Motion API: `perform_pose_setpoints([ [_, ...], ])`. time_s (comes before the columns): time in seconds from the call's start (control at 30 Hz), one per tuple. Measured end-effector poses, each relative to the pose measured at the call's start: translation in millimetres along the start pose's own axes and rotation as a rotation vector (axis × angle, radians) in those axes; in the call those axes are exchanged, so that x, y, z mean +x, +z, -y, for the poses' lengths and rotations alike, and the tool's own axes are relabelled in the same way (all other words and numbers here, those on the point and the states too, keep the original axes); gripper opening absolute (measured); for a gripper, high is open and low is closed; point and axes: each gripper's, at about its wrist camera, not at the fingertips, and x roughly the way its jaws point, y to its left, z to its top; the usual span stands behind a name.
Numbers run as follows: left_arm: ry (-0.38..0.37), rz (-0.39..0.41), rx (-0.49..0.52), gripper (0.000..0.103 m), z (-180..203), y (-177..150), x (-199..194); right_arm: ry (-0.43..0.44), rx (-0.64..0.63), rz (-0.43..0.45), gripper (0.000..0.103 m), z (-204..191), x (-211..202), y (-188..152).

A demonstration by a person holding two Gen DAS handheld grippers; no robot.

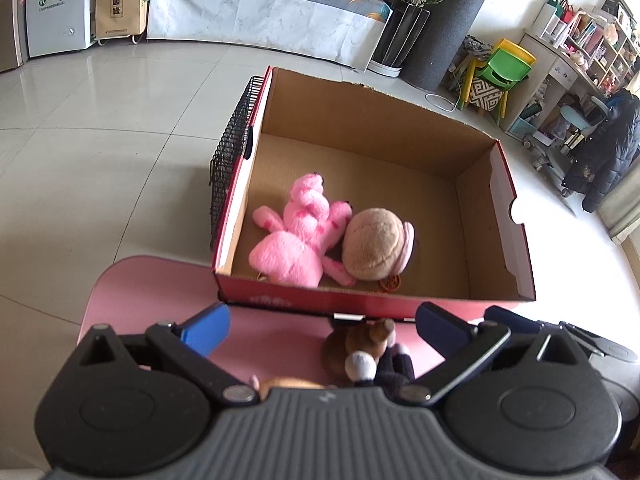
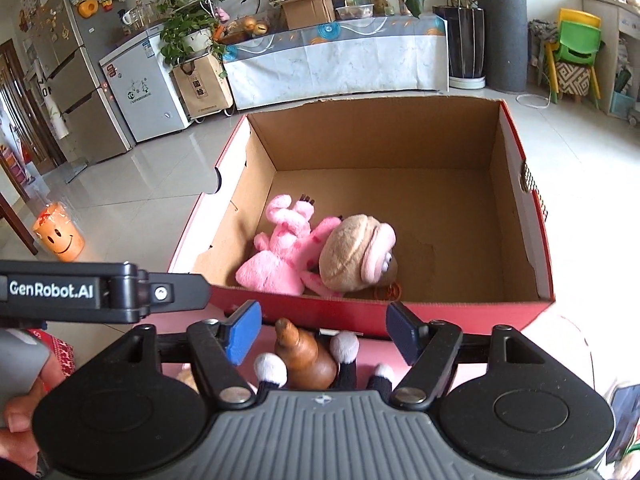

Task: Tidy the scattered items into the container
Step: 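Withdraw both grippers from the shoebox back over the table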

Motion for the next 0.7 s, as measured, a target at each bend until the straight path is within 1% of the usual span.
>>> perform_pose_setpoints([
  [0.03, 0.002, -0.001, -0.002, 0.103, -1, -2, -2, -0.001, 0.006, -0.003, 0.075, 1, -2, -2],
  [0.13, 0.011, -0.005, -0.01, 0.103, -5, -10, -7, -0.005, 0.009, -0.009, 0.075, 1, -9, -8],
  [0.2, 0.025, -0.012, -0.012, 0.103, -7, -15, -9, 0.006, 0.005, -0.01, 0.075, 0, -13, -13],
  [0.33, 0.049, -0.029, -0.023, 0.103, -14, -23, -11, 0.032, 0.011, -0.041, 0.075, -3, -16, -25],
  [0.5, 0.078, -0.053, -0.017, 0.103, -18, -33, -11, 0.057, -0.062, -0.077, 0.075, -16, -19, -42],
  [0.7, 0.085, -0.079, -0.008, 0.103, -21, -45, -12, 0.102, -0.13, -0.115, 0.076, -32, -19, -62],
])
